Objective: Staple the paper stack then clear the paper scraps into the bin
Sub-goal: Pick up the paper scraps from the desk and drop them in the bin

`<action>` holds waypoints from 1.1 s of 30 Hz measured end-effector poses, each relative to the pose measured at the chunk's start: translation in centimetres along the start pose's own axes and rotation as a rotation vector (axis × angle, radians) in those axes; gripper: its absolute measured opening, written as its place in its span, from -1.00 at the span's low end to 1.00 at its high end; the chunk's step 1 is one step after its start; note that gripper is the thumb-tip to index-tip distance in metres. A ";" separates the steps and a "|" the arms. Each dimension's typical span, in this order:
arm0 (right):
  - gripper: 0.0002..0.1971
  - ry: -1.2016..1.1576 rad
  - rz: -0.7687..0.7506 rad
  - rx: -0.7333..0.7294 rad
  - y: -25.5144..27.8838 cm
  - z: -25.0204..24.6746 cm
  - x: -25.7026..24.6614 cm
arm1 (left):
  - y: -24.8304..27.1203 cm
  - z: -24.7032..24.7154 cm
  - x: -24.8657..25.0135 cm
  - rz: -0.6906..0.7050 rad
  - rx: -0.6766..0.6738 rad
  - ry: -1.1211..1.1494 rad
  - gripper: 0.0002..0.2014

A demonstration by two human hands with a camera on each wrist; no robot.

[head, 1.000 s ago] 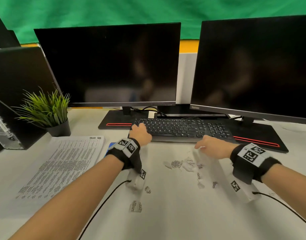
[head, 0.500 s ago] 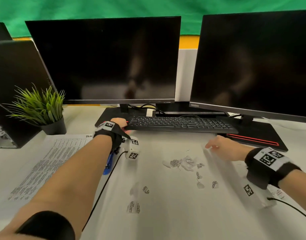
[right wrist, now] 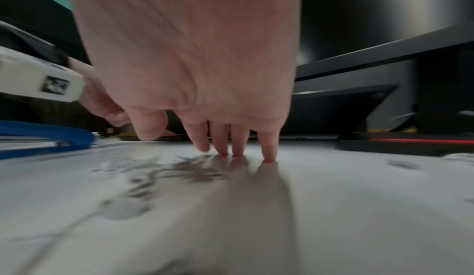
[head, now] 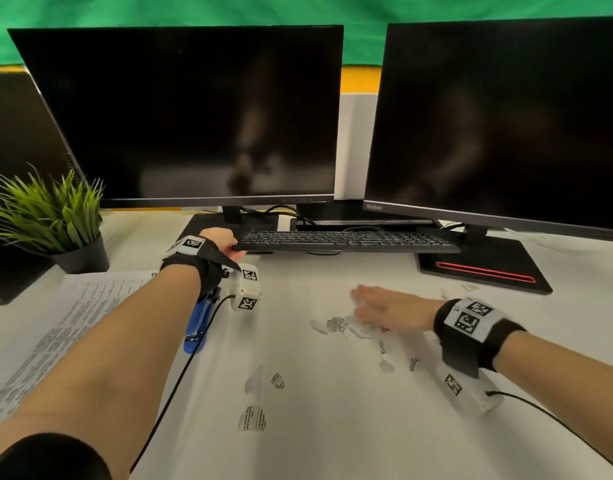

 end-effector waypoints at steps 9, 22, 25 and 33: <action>-0.43 -0.121 0.028 -0.027 4.4 1.3 0.8 | 3.1 0.7 1.0 -0.023 -0.081 0.034 -0.58; -0.42 -0.056 0.318 0.095 4.5 1.2 7.9 | 4.5 1.3 3.8 0.020 0.047 -0.237 -0.54; -0.52 -0.049 0.268 0.013 5.1 1.7 7.5 | 7.9 1.3 5.7 0.184 0.128 -0.198 -0.62; -0.44 -0.046 0.419 0.175 2.2 -2.0 13.1 | 21.9 3.1 7.0 0.341 -0.054 -0.189 -0.68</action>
Point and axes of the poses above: each hand's wrist, its own y-axis away from the middle knuckle, its own z-axis out of the palm, x = y × z, the point moved 3 cm from there along -y, towards the middle knuckle, and after that the axes turned 8 degrees about z, right-handed, at the moved point
